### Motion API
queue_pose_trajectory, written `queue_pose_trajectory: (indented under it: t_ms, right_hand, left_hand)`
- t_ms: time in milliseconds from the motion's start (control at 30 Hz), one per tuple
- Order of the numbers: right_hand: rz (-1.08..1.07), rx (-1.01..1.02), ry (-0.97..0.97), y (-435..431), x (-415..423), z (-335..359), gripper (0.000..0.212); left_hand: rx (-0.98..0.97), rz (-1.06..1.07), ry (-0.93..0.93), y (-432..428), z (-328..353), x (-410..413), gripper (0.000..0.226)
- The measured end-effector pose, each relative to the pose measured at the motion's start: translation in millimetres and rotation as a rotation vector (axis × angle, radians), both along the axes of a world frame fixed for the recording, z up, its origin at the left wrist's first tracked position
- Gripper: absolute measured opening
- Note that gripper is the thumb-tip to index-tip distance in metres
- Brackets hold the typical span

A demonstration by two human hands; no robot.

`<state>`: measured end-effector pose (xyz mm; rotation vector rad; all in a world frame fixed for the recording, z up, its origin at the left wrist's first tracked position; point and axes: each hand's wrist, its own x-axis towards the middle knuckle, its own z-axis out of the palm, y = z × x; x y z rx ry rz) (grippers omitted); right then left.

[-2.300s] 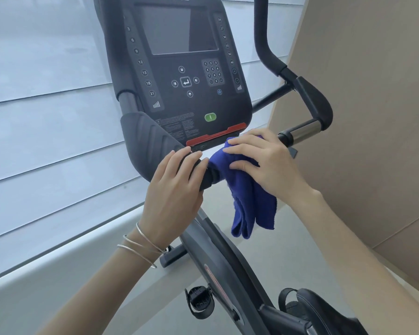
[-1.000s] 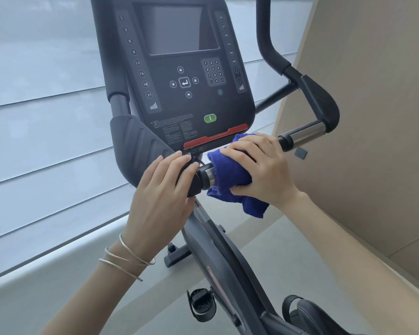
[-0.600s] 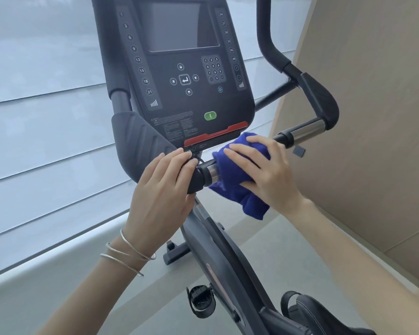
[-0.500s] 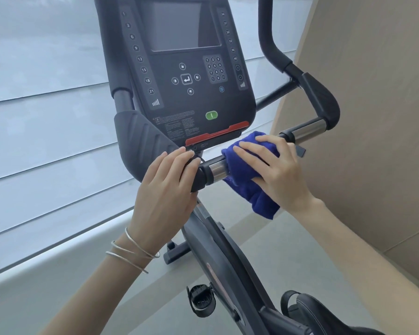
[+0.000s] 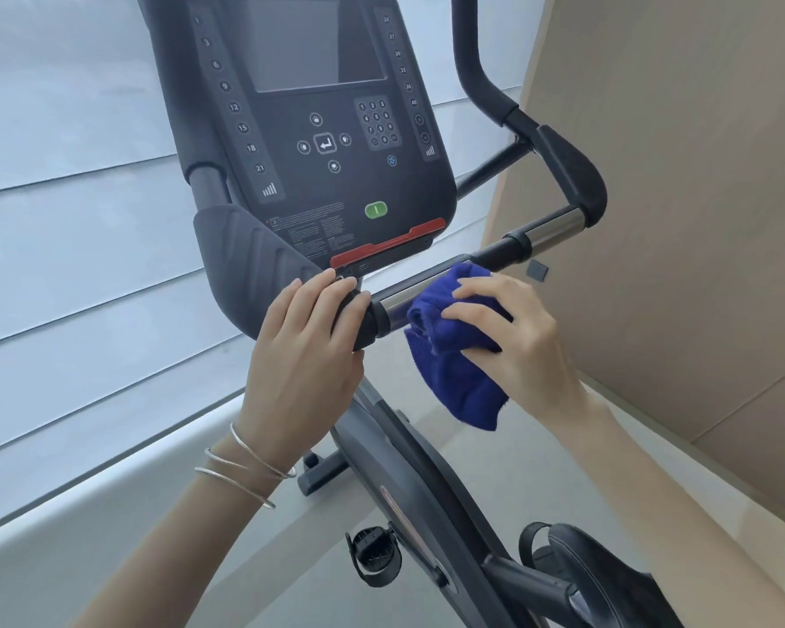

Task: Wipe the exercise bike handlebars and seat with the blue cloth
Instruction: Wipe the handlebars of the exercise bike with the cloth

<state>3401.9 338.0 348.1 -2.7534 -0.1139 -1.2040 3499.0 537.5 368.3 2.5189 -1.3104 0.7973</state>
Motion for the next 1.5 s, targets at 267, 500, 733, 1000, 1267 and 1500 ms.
queue_pose_trajectory:
  t_ms: [267,500,733,1000,1267,1500]
  right_hand:
    - [-0.003,-0.02,-0.102,23,0,-31,0.025]
    - [-0.017,0.088,-0.133,44,23,-45,0.012]
    - [-0.123,0.114,-0.331,21,31,-49,0.015]
    - [-0.085,0.198,-0.232,7,27,-36,0.016]
    - [0.075,0.094,-0.149,11,29,-29,0.016]
    - [-0.08,0.312,-0.161,-39,25,-38,0.02]
  left_hand:
    - [-0.017,-0.045,-0.028,4,-3,4,0.042]
    - [0.002,-0.057,-0.05,6,-4,7,0.046]
    - [0.029,-0.042,-0.042,6,-4,7,0.048]
    - [0.005,-0.008,-0.032,1,-4,1,0.045]
    - [-0.016,0.007,-0.055,-3,-3,-1,0.041]
    - [-0.005,0.049,-0.036,-7,-7,-2,0.043]
